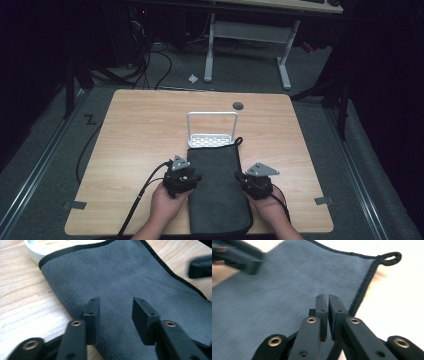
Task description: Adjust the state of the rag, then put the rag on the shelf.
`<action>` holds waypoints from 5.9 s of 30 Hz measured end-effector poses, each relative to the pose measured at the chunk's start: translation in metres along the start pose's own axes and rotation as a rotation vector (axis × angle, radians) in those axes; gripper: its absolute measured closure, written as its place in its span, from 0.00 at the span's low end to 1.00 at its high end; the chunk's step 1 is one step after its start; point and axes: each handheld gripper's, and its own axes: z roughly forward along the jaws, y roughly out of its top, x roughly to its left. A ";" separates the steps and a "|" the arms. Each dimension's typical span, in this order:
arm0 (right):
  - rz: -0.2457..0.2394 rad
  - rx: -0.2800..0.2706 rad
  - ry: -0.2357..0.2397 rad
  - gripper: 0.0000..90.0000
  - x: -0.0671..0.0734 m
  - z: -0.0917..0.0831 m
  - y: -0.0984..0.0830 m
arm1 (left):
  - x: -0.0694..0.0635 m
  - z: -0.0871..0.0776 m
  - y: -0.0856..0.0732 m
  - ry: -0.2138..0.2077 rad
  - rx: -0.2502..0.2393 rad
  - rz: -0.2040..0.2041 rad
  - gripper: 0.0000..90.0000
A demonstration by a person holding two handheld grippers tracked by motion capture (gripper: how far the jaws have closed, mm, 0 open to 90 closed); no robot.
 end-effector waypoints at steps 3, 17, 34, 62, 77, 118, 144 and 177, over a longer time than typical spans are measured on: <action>0.011 0.021 -0.043 0.98 -0.010 0.018 0.008 | 0.001 0.003 0.000 0.010 0.014 0.012 0.72; 0.018 0.093 -0.074 0.96 -0.017 0.043 0.008 | 0.006 0.014 -0.001 0.036 0.070 0.053 0.83; -0.037 0.109 0.013 0.92 0.005 0.012 -0.014 | -0.004 -0.013 -0.022 -0.071 0.118 0.052 0.82; -0.047 0.084 0.046 0.91 0.014 0.002 -0.026 | 0.040 -0.012 0.007 0.040 0.025 -0.081 0.54; -0.052 0.084 0.045 0.91 0.014 0.002 -0.026 | 0.034 0.013 -0.001 0.009 0.038 -0.112 0.76; 0.085 0.074 0.013 0.71 -0.008 0.045 0.004 | 0.035 0.013 -0.008 -0.022 0.002 -0.120 0.86; 0.054 -0.020 0.011 0.86 0.006 0.027 0.011 | 0.031 0.001 -0.006 -0.005 -0.080 -0.103 0.90; 0.009 -0.252 -0.025 0.87 0.011 -0.006 0.066 | 0.026 -0.051 0.046 0.034 -0.294 -0.043 0.93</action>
